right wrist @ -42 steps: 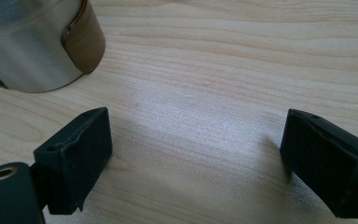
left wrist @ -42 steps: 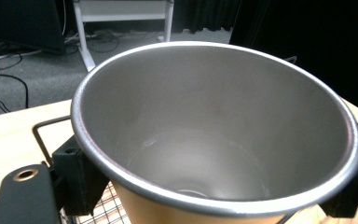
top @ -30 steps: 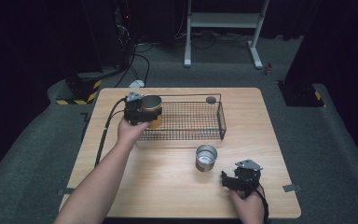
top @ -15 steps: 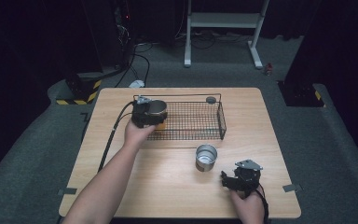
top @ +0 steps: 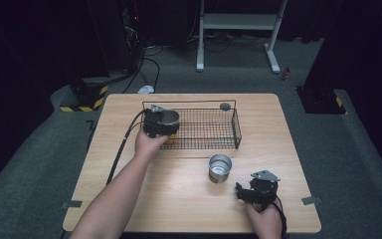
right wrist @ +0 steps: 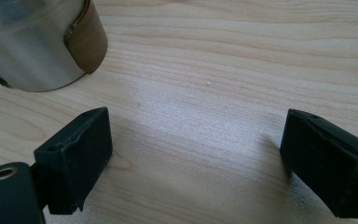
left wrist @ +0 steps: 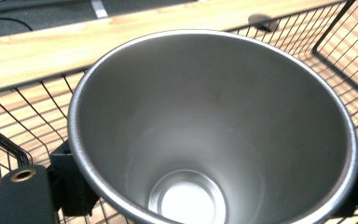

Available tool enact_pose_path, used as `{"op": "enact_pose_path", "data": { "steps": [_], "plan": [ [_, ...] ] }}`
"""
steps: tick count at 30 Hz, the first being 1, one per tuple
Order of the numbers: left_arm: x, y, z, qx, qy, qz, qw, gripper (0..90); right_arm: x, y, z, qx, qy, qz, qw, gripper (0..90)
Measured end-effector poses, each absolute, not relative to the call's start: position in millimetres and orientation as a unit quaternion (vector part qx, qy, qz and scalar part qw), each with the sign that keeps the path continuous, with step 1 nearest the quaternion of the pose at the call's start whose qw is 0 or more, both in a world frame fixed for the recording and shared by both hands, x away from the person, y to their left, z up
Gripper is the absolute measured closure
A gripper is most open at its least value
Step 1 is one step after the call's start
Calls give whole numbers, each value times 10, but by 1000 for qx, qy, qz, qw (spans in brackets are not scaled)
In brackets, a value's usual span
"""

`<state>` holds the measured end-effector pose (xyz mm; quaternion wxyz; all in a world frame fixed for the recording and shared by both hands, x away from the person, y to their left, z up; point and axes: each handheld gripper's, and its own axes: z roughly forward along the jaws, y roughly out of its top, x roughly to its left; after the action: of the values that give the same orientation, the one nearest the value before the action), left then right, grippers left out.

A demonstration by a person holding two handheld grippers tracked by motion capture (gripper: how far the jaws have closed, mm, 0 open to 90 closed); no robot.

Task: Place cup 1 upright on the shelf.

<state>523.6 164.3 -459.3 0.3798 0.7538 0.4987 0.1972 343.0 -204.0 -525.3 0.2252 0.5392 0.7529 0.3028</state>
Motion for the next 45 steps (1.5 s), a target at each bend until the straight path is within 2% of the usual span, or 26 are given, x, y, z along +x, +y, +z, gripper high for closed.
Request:
{"op": "enact_pose_path", "data": {
  "steps": [25,31,41,45],
  "plan": [
    [5196,1639,-4654,757,496,219,364,143,3429,-2039,-5253,539,753,303,226,90],
    [5200,1676,-4655,757,496,191,380,88,3429,-2039,-5253,539,753,303,225,90],
    [5139,1713,-4601,757,485,204,387,8,3430,-2039,-5253,539,753,303,225,90],
    [5088,1743,-4590,758,482,201,391,6,3429,-2039,-5253,539,753,303,225,90]
  ]
}}
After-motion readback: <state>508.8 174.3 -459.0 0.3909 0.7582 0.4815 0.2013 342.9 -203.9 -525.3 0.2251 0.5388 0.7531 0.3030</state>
